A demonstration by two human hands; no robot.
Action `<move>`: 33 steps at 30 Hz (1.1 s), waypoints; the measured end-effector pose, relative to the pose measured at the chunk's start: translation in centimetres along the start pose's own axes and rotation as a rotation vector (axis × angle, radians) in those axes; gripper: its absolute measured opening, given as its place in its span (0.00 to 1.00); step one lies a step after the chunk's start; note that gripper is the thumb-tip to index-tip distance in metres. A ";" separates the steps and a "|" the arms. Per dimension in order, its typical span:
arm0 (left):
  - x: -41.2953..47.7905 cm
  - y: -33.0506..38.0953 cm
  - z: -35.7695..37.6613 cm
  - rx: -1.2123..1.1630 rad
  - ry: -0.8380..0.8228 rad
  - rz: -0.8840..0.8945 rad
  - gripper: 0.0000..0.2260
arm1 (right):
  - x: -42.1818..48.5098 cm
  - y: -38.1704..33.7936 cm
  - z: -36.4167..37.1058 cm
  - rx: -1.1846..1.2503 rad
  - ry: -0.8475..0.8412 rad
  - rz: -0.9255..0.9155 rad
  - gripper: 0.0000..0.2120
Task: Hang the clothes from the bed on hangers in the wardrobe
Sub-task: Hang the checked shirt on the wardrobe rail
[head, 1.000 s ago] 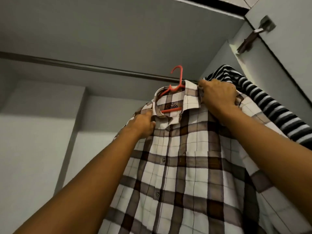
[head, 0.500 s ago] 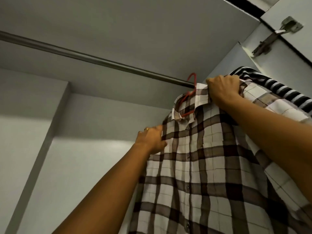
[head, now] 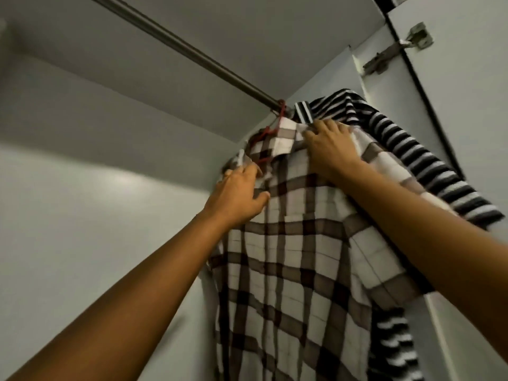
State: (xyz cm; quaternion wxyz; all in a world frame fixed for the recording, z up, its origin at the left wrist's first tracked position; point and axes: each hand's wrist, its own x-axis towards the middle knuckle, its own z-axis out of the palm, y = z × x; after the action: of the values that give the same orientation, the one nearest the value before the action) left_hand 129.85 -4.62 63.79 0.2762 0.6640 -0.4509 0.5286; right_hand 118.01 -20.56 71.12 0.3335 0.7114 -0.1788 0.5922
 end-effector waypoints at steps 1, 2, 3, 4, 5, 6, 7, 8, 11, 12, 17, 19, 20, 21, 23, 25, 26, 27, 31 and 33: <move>-0.5 1.5 0.9 -0.059 0.024 0.015 0.19 | -1.7 0.1 -0.7 0.035 0.008 -0.021 0.18; -1.2 3.0 2.0 -0.119 0.055 0.028 0.18 | -3.6 0.4 -1.4 0.063 0.020 -0.042 0.16; -2.1 4.6 3.0 -0.179 0.089 0.037 0.16 | -5.8 0.9 -2.2 0.075 0.043 -0.071 0.15; -3.1 6.3 4.1 -0.248 0.121 0.040 0.15 | -8.3 1.6 -2.9 0.079 0.069 -0.107 0.14; -4.2 8.0 5.1 -0.329 0.162 0.047 0.14 | -10.8 2.2 -3.9 0.090 0.079 -0.139 0.15; -5.2 9.9 6.1 -0.418 0.208 0.065 0.13 | -13.4 3.0 -5.0 0.114 0.066 -0.161 0.17; -6.4 11.8 7.0 -0.495 0.261 0.085 0.12 | -16.2 3.8 -6.0 0.143 0.033 -0.171 0.17; -7.7 13.8 7.7 -0.530 0.322 0.095 0.11 | -18.8 4.6 -7.0 0.162 -0.014 -0.168 0.17; -11.5 20.6 9.7 -0.437 0.482 0.113 0.08 | -26.4 7.2 -10.6 0.081 -0.205 -0.071 0.13; -12.8 23.2 10.1 -0.448 0.499 0.139 0.08 | -28.8 8.3 -12.0 0.027 -0.251 -0.023 0.13; -20.0 38.7 10.5 -0.858 0.365 0.349 0.07 | -39.9 13.6 -22.8 -0.173 -0.416 0.314 0.10; -23.5 45.4 9.2 -1.075 0.232 0.436 0.07 | -44.6 15.3 -28.4 -0.269 -0.502 0.445 0.08; -25.4 48.8 8.5 -1.172 0.170 0.476 0.08 | -47.0 16.0 -31.4 -0.321 -0.549 0.515 0.08; -27.2 52.0 7.4 -1.252 0.115 0.511 0.08 | -49.3 16.6 -34.3 -0.370 -0.594 0.585 0.08; -31.0 58.4 4.7 -1.386 0.011 0.573 0.06 | -53.8 17.9 -40.5 -0.489 -0.698 0.723 0.09; -34.6 64.5 1.8 -1.517 -0.161 0.638 0.04 | -58.1 19.0 -46.3 -0.615 -0.797 0.859 0.09; -36.4 67.6 0.6 -1.577 -0.257 0.678 0.06 | -60.2 19.5 -49.1 -0.661 -0.833 0.935 0.09; -38.0 70.6 -0.6 -1.625 -0.349 0.711 0.06 | -62.2 20.1 -51.7 -0.704 -0.863 1.012 0.09; -43.6 82.3 -4.7 -1.695 -0.565 0.831 0.07 | -70.1 23.4 -60.9 -0.864 -0.936 1.235 0.10; -45.2 87.5 -6.4 -1.700 -0.631 0.871 0.05 | -73.4 25.5 -64.6 -0.921 -0.934 1.320 0.09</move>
State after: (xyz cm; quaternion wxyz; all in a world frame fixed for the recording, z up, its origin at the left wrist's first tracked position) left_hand 47.48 -23.95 13.06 0.3091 0.1337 -0.9347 -0.1138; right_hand 37.47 -4.71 12.18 0.0729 0.4291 -0.8808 0.1863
